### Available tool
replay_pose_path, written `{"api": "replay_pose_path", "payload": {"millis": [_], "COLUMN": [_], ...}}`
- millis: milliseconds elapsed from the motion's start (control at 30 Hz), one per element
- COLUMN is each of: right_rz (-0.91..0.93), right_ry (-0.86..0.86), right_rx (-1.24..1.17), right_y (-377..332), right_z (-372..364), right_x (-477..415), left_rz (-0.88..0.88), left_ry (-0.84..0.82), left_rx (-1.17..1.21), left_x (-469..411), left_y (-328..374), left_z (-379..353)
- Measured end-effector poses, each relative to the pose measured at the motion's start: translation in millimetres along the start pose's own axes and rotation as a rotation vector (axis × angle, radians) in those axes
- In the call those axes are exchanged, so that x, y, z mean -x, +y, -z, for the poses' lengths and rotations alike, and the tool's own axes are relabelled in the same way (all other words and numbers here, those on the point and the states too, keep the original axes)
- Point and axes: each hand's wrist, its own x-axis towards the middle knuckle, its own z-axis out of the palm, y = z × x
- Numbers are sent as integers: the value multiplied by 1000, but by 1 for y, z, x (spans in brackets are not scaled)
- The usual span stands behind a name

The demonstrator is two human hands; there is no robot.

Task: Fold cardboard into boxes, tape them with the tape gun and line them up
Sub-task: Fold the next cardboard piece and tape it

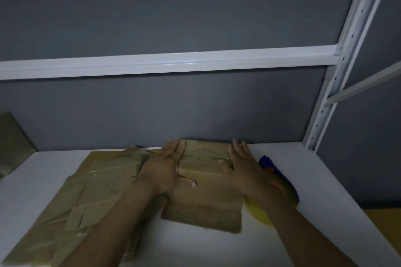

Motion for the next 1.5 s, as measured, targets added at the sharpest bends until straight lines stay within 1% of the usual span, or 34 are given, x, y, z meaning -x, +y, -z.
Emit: {"api": "replay_pose_path", "payload": {"millis": [67,133,233,300,333,433,467,533,633,700,800,900,967,1000,1067,1133,1200,1267,1333,1400,1500], "right_rz": [-43,-81,-146,-235,-277,-357,-373,-357,-295,-225,-137,-56,-129,-194,-254,-260,-247,-176,-161,-146,-108], "right_ry": [45,107,155,177,176,186,174,197,240,296,379,407,408,404,389,417,433,426,421,400,341], "right_rx": [-135,-261,-419,-534,-552,-431,-423,-553,-615,-668,-862,-1040,-1186,-1245,-1215,-1150,-1141,-1083,-1023,-986,-1010], "right_y": [-1,-6,-13,-17,-18,-15,-15,-16,-21,-17,-12,-14,-16,-14,-8,-4,-1,-1,0,1,5], "right_z": [-3,-7,-8,-6,-4,-4,-3,-3,0,-3,-7,1,13,16,21,20,14,7,-2,-9,-18], "right_x": [2,8,17,22,27,40,42,46,51,55,55,51,49,47,45,47,52,59,61,63,69], "left_rz": [56,89,135,178,195,230,226,230,312,299,218,184,183,179,173,184,204,247,266,303,340], "left_ry": [-44,-46,27,98,127,172,198,225,262,328,431,543,564,555,506,483,497,542,583,558,535], "left_rx": [49,119,279,338,343,354,354,336,358,513,830,999,1075,1104,1123,1160,1165,1046,915,920,940], "left_x": [3,5,7,10,11,17,19,23,37,45,55,56,56,55,56,60,64,65,63,64,72], "left_y": [3,5,3,4,5,8,8,7,9,8,13,19,21,21,22,26,34,38,36,35,36], "left_z": [7,5,1,-2,-4,-7,-6,-7,-6,-10,-10,-8,-3,-3,-7,-8,-4,0,-7,-18,-38]}}
